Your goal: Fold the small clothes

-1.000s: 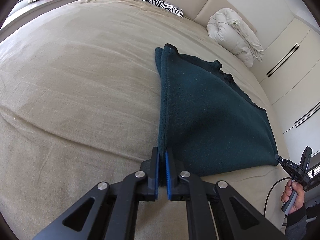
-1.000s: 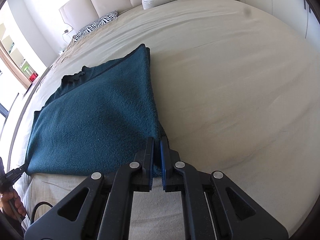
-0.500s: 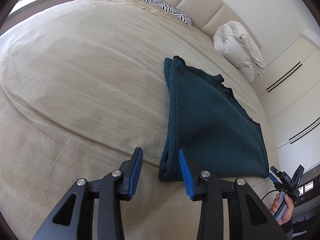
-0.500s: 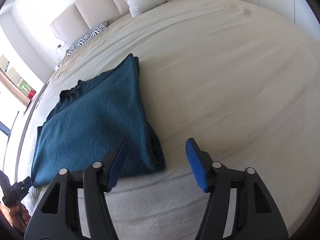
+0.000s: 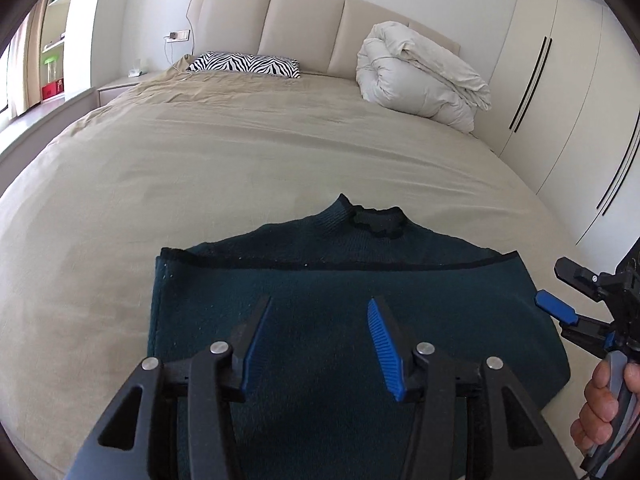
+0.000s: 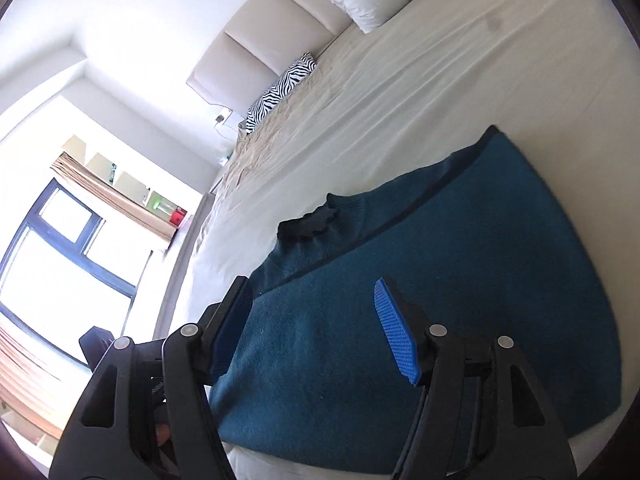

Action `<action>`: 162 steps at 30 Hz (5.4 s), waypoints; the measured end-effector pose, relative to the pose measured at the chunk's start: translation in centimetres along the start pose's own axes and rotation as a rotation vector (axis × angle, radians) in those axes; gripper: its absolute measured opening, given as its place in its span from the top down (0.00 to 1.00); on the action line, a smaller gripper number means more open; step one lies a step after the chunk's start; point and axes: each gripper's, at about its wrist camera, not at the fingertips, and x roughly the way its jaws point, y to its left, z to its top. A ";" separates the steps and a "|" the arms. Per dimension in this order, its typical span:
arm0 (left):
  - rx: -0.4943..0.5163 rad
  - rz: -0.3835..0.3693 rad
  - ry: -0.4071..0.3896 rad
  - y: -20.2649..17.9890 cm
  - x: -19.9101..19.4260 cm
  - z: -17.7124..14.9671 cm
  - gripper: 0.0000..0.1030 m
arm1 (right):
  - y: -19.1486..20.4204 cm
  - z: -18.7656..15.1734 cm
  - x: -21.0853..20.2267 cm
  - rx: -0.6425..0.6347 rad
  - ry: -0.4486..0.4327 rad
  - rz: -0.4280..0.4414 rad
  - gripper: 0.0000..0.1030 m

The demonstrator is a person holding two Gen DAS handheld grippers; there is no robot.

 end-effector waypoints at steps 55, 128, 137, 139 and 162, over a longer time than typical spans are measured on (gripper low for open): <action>-0.136 -0.046 0.056 2.8 2.8 -1.9 0.46 | -10.9 -3.9 -5.1 0.329 -0.152 -0.025 0.70; -0.617 -0.494 0.363 13.9 -1.5 -8.7 0.62 | 11.6 -7.0 9.6 -0.008 0.310 0.167 0.37; -0.656 -0.498 0.338 14.5 -1.3 -9.9 0.85 | 10.5 -7.8 17.5 0.028 0.429 0.067 0.39; -0.654 -0.498 0.328 14.5 -1.6 -9.7 0.85 | 9.9 -7.9 18.2 0.035 0.428 0.087 0.39; -0.214 -0.610 0.316 -10.0 -0.9 -1.3 0.86 | -2.7 2.9 6.0 0.315 0.239 0.295 0.24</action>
